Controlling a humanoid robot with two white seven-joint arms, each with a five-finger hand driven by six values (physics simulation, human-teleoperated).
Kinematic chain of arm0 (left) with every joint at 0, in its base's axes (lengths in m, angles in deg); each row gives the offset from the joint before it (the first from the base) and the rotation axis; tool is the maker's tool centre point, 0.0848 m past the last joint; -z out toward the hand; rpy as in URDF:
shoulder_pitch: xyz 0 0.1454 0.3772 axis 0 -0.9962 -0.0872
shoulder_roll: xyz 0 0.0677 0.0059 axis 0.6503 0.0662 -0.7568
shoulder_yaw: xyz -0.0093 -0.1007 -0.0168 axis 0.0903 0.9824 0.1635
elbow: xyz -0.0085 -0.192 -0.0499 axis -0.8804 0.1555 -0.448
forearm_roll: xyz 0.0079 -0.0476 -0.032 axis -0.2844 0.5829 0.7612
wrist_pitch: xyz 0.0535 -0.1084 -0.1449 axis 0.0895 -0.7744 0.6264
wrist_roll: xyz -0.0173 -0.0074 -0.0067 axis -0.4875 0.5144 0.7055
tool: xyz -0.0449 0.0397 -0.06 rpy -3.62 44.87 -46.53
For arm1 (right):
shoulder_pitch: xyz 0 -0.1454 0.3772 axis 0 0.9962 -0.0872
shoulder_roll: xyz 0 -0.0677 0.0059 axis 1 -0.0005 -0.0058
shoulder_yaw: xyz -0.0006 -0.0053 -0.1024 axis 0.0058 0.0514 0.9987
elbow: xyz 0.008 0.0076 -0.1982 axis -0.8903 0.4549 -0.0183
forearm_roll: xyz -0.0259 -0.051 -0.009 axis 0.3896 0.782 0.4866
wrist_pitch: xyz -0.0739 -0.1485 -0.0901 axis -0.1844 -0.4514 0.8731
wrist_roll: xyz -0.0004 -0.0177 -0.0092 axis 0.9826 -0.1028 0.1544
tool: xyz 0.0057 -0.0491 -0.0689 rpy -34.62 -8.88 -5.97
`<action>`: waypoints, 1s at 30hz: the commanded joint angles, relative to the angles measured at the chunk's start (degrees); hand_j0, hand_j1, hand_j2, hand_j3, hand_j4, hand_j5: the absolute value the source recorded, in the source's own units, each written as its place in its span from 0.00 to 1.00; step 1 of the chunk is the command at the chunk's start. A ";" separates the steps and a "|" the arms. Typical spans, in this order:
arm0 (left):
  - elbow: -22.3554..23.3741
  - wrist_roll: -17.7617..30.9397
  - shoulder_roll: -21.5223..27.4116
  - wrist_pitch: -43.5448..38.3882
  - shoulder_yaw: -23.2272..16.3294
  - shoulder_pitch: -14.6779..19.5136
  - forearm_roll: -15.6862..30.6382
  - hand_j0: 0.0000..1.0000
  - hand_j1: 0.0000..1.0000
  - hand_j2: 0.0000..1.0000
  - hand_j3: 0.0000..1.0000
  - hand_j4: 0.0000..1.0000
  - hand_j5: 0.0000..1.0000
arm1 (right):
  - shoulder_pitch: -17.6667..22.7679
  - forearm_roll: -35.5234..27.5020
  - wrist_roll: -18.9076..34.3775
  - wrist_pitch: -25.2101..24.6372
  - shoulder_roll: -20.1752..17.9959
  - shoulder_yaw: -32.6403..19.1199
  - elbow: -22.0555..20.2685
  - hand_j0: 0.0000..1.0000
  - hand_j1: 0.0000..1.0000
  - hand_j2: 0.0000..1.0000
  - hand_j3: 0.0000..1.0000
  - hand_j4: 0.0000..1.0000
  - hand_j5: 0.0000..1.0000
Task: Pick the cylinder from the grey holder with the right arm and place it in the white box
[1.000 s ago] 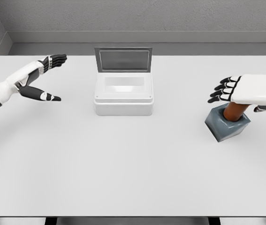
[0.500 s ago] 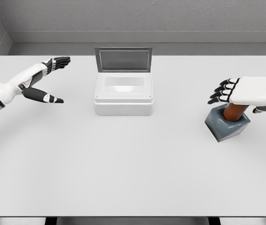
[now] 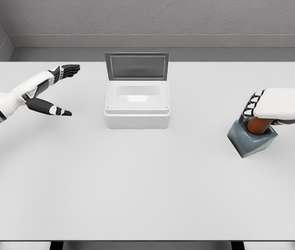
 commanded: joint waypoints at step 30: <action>0.09 0.04 -0.02 -0.07 0.15 0.00 0.48 1.00 1.00 1.00 1.00 1.00 1.00 | -7.73 -0.34 0.13 0.09 17.29 -6.84 0.04 0.20 0.20 0.20 0.20 0.20 0.20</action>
